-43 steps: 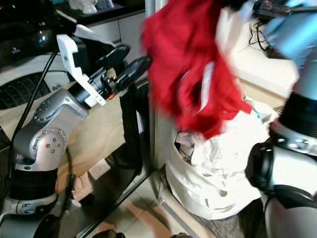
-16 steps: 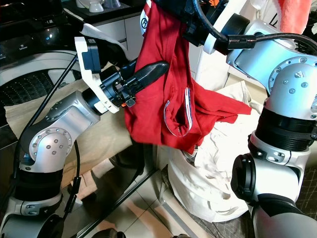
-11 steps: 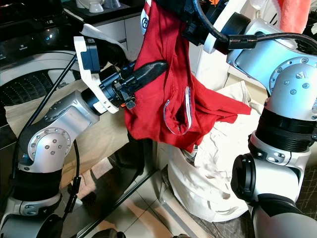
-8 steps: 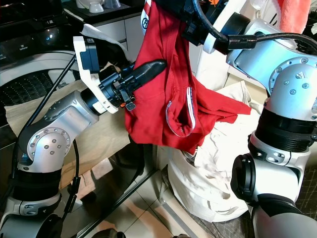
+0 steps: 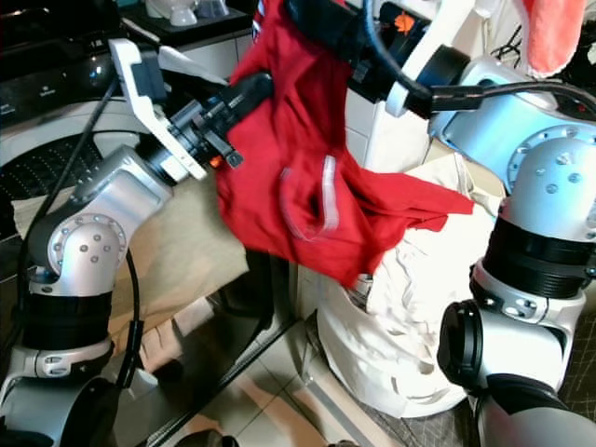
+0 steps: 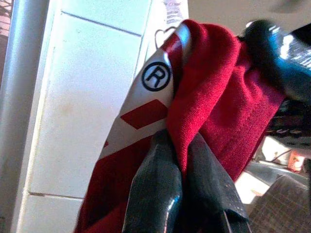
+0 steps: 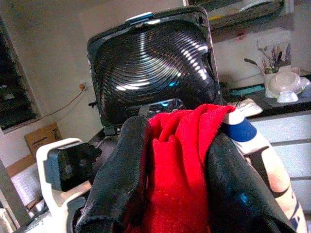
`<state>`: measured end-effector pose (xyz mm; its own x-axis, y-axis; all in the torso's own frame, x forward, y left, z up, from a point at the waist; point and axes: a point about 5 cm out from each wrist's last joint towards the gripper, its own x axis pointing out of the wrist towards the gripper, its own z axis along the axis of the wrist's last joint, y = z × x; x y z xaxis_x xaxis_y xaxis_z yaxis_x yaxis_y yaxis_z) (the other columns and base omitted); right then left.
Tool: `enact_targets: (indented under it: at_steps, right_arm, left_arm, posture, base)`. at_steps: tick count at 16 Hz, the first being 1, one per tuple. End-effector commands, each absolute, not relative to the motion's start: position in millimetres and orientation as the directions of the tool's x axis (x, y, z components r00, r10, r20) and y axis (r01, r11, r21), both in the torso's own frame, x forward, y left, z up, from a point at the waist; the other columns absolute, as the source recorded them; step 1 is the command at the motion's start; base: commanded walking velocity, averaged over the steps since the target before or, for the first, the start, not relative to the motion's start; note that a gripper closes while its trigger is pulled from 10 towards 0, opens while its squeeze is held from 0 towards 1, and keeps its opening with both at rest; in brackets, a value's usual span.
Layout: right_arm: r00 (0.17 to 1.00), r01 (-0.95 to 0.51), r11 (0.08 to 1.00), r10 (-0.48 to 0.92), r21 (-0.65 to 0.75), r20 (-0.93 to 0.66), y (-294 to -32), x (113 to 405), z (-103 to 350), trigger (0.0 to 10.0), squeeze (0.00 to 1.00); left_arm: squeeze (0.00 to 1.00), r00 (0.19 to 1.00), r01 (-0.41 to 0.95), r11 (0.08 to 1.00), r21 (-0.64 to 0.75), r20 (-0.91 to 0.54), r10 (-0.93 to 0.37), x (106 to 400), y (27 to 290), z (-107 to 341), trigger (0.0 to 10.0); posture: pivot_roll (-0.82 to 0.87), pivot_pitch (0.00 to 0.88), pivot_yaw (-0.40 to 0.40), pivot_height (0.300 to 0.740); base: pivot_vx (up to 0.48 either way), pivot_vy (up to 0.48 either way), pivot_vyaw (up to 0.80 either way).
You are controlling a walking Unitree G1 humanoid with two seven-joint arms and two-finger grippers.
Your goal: Clothes washing
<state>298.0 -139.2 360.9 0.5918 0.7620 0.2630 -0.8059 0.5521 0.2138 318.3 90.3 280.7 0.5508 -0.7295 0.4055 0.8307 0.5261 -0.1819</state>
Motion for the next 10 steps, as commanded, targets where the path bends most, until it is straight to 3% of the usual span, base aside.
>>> enact_targets:
  at_steps: [1,3,4,5,6,7,8,9,10]
  right_arm:
    - [0.618,-0.786,0.586,0.737,0.197,0.274,-147,294,362,10.0,1.0]
    - [0.644,-0.764,0.621,0.713,0.176,0.278,-159,291,363,10.0,1.0]
    - [0.643,-0.763,0.625,0.713,0.165,0.277,-163,288,362,10.0,0.0]
    - [0.652,-0.755,0.644,0.714,0.128,0.254,-171,284,359,10.0,0.0]
    - [0.673,-0.736,0.668,0.706,0.107,0.222,-178,281,354,10.0,0.0]
    - [0.681,-0.729,0.677,0.702,0.1,0.208,-180,280,352,10.0,0.0]
    - [0.697,-0.714,0.695,0.694,0.083,0.181,-183,280,348,10.0,0.0]
    - [0.701,-0.71,0.699,0.692,0.079,0.175,-183,279,347,10.0,0.0]
    - [0.703,-0.708,0.703,0.692,0.071,0.162,-181,279,343,10.0,0.0]
  left_arm:
    - [0.0,0.585,0.801,0.579,-0.15,0.399,-0.706,325,95,287,0.0]
    - [0.0,0.677,0.712,0.695,-0.101,0.363,-0.641,342,106,292,0.0]
    - [0.0,0.708,0.673,0.737,-0.069,0.349,-0.614,348,111,294,0.0]
    - [0.0,0.777,0.569,0.822,0.034,0.305,-0.551,365,126,302,0.0]
    - [0.0,0.888,0.337,0.922,0.19,0.263,-0.378,388,153,318,0.0]
    - [0.0,0.924,0.175,0.942,0.287,0.281,-0.258,397,170,334,0.0]
    - [0.0,0.893,-0.208,0.853,0.478,0.449,-0.034,396,203,396,0.0]
    - [0.0,0.852,-0.33,0.801,0.5,0.523,0.025,390,213,418,0.0]
    - [0.0,0.655,-0.634,0.606,0.48,0.75,0.092,362,224,485,0.0]
  posture:
    - [-0.06,0.0,0.074,0.74]
    - [-0.05,0.0,0.068,0.74]
    - [-0.05,0.0,0.066,0.74]
    - [-0.05,0.0,0.064,0.74]
    - [-0.04,0.0,0.063,0.74]
    - [-0.04,0.0,0.063,0.74]
    - [-0.04,0.0,0.07,0.74]
    - [-0.04,0.0,0.071,0.74]
    - [-0.04,0.0,0.084,0.74]
  base:
    - [0.0,0.0,0.0]
    - [0.0,0.0,0.0]
    - [0.0,0.0,0.0]
    - [0.0,0.0,0.0]
    - [0.0,0.0,0.0]
    - [0.0,0.0,0.0]
    - [0.0,0.0,0.0]
    - [0.0,0.0,0.0]
    - [0.0,0.0,0.0]
